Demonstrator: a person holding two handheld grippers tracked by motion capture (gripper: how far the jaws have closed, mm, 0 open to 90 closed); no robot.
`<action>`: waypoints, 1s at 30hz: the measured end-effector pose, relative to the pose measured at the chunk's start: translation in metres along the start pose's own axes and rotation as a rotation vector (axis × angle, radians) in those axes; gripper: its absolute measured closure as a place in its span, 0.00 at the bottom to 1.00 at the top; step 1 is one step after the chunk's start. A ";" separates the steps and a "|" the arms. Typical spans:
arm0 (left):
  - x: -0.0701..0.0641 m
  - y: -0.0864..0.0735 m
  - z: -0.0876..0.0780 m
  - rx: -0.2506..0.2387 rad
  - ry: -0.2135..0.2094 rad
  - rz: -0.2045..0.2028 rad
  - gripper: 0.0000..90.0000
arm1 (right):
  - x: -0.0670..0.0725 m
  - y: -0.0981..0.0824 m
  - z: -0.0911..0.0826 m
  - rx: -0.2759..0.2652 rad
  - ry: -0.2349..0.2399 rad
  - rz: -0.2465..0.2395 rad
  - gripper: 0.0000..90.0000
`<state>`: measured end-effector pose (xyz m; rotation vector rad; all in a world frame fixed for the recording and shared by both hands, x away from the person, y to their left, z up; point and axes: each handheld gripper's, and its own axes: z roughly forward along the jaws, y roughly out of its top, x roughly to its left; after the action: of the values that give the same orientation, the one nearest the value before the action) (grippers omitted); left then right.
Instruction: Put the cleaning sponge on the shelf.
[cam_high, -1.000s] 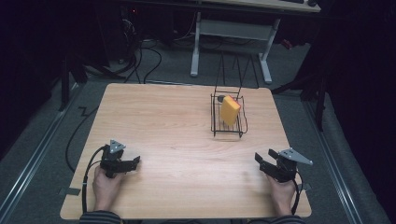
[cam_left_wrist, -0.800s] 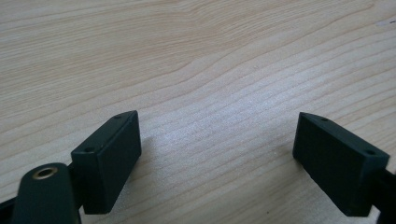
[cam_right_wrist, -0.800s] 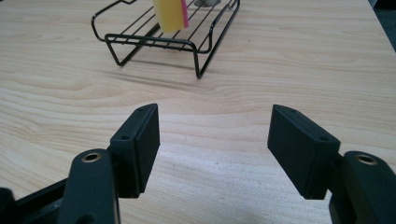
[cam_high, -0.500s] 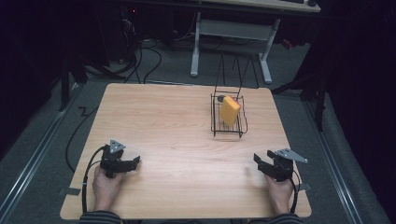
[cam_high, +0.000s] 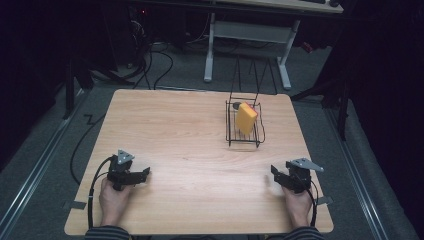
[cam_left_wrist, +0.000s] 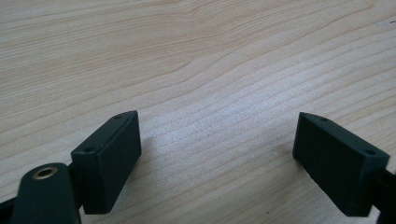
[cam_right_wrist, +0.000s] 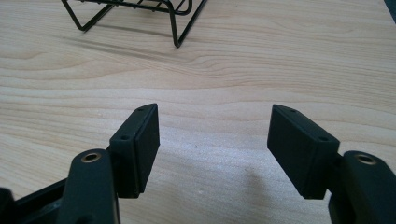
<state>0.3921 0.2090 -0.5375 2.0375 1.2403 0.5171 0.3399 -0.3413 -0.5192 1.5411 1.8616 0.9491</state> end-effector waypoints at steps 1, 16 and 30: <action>0.000 0.000 0.000 0.000 0.000 0.000 0.18 | 0.000 0.000 0.001 0.007 -0.005 -0.001 0.38; 0.000 0.000 0.000 0.000 0.000 0.000 0.18 | 0.005 0.003 0.012 0.045 -0.027 -0.047 0.38; 0.000 0.000 0.000 0.000 0.000 0.000 0.18 | 0.008 0.002 0.019 0.070 -0.038 -0.060 0.38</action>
<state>0.3921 0.2090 -0.5375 2.0377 1.2402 0.5173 0.3539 -0.3303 -0.5292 1.5247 1.9217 0.8304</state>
